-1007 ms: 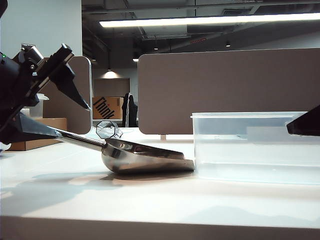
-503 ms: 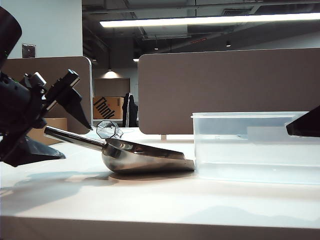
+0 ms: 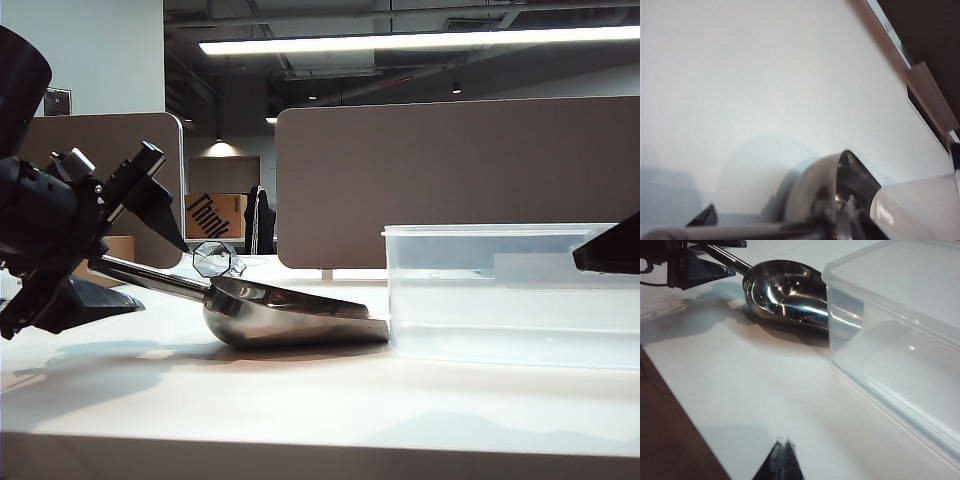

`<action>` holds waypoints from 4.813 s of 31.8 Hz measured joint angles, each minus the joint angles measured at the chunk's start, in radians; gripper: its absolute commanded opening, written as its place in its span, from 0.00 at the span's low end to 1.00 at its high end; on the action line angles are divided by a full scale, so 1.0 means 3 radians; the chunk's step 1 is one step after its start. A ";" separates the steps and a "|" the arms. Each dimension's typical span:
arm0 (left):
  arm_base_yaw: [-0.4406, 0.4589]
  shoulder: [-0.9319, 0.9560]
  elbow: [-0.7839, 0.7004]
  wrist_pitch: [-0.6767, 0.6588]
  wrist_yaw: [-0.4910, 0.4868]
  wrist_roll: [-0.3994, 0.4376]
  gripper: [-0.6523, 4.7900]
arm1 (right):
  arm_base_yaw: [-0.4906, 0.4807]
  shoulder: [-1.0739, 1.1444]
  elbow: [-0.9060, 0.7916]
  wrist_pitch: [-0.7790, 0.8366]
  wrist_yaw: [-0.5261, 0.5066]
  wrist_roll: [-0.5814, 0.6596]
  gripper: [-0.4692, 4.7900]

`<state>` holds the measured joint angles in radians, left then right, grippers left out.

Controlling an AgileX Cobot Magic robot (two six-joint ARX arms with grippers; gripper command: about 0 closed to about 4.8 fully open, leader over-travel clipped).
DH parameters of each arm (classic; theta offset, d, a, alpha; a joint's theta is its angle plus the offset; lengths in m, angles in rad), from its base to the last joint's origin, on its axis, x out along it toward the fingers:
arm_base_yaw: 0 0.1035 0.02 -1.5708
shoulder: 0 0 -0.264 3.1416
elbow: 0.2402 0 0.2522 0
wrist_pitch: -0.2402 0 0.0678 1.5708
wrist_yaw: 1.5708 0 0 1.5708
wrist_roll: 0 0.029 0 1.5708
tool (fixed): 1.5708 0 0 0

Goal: Pick up the metal ice scoop from the table and place it inside the transparent plastic box.

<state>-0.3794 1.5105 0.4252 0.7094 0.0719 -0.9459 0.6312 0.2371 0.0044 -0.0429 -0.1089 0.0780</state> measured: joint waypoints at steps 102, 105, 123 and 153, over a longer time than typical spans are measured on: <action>-0.0860 0.0210 0.0928 0.1233 -0.0100 -0.0072 0.11 | -0.1157 -0.0781 0.0001 0.0020 0.0001 0.0000 0.09; -0.0978 0.0327 0.1021 0.1233 -0.0168 -0.0085 0.11 | -0.1162 -0.0781 0.0001 0.0020 0.0001 0.0000 0.09; -0.1410 0.1016 0.1614 0.1198 -0.0256 -0.0193 0.11 | -0.1174 -0.0781 0.0001 0.0019 0.0001 0.0000 0.09; -0.1469 0.1152 0.1675 0.0899 -0.0264 -0.0257 0.42 | -0.1174 -0.0781 0.0001 0.0020 0.0001 0.0000 0.09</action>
<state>-0.8200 1.8561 0.9276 0.9791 -0.0074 -1.0229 0.2790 0.0029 0.0048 -0.0368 -0.1085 0.0780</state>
